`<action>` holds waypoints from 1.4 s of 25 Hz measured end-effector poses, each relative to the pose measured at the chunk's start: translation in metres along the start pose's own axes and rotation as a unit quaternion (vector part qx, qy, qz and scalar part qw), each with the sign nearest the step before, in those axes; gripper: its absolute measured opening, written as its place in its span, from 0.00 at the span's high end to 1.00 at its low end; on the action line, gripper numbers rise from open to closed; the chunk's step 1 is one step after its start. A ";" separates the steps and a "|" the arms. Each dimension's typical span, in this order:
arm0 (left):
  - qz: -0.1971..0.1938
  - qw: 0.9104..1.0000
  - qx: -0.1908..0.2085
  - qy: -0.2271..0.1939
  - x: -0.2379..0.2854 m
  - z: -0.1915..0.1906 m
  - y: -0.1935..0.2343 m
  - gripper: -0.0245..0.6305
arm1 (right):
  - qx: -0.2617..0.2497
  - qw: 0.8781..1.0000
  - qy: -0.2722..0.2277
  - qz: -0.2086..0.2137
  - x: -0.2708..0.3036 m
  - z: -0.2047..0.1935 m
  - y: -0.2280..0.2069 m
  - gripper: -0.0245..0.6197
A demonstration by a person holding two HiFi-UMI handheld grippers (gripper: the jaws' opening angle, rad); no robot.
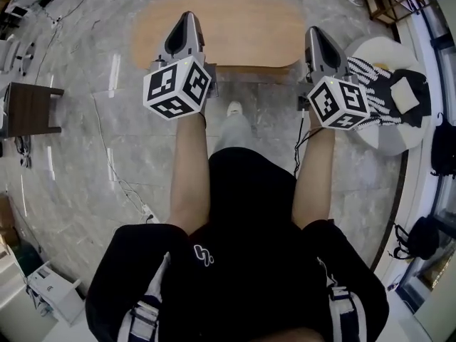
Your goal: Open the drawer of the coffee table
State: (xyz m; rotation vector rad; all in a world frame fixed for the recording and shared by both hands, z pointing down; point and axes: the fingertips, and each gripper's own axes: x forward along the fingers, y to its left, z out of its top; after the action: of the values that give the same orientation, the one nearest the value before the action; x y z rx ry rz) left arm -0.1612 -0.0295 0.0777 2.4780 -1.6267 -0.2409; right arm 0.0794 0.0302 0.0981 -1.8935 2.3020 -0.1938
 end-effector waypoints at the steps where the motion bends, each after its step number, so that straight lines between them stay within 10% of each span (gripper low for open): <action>1: -0.005 1.000 -0.001 0.006 0.018 -0.005 0.000 0.95 | 0.001 1.000 0.004 -0.004 0.012 -0.003 -0.007 0.94; 16: -0.062 0.998 -0.001 0.027 0.221 0.012 0.017 0.95 | -0.001 0.999 0.012 -0.030 0.183 0.028 -0.060 0.94; 35: -0.016 0.999 0.006 0.041 0.246 -0.011 0.012 0.95 | 0.043 0.998 0.033 0.012 0.228 0.011 -0.119 0.94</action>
State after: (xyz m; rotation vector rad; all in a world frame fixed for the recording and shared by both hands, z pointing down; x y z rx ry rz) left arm -0.0728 -0.2602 0.0809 2.4897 -1.5631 -0.1319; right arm 0.1532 -0.2160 0.1021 -1.8437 2.3167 -0.3533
